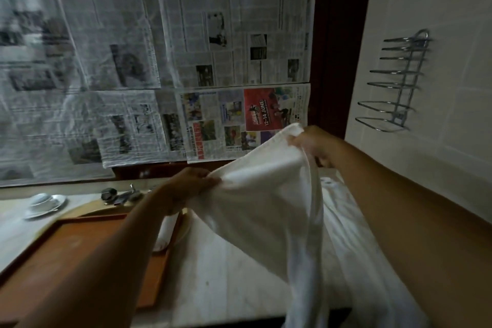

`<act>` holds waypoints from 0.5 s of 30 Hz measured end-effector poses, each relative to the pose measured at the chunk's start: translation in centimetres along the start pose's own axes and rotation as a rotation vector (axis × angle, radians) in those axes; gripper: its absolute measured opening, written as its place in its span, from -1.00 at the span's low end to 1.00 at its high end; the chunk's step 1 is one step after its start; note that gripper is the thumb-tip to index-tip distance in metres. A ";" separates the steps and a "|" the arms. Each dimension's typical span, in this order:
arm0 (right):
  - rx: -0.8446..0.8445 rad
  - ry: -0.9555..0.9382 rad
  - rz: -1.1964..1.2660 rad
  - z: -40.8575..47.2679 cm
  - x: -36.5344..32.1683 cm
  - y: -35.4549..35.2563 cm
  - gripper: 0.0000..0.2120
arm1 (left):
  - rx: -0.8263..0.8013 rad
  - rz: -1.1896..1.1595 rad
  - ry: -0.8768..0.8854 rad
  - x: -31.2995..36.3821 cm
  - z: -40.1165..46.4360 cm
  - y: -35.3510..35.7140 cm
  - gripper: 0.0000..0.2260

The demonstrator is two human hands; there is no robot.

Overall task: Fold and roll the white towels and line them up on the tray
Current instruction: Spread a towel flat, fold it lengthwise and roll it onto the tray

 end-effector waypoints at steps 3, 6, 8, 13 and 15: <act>-0.108 0.028 -0.094 -1.5 3.0 -0.5 -0.74 | -0.003 0.045 0.055 0.5 -0.8 -0.9 -0.81; -0.197 0.061 -0.183 -2.5 6.2 -0.3 -0.76 | -0.050 0.104 0.035 0.3 -1.3 -0.6 -0.80; -0.234 0.079 -0.229 -2.9 7.8 0.2 -0.69 | -0.082 0.136 -0.021 -0.3 -1.5 -0.6 -0.73; -0.341 0.118 -0.299 -4.0 10.9 1.7 -0.80 | -0.089 0.105 -0.141 -2.2 -1.7 -0.8 -0.52; -0.363 0.116 -0.311 -4.0 11.7 2.5 -0.80 | -0.127 0.082 -0.175 -2.4 -1.9 -0.5 -0.50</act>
Point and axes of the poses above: each hand's wrist, its own z-axis towards the middle knuckle, its own y-axis out of the palm, x = y × z, the point moved 3 cm from there along z, towards the middle knuckle, and after that the axes turned 13 degrees about -z, right-handed, at the moved point
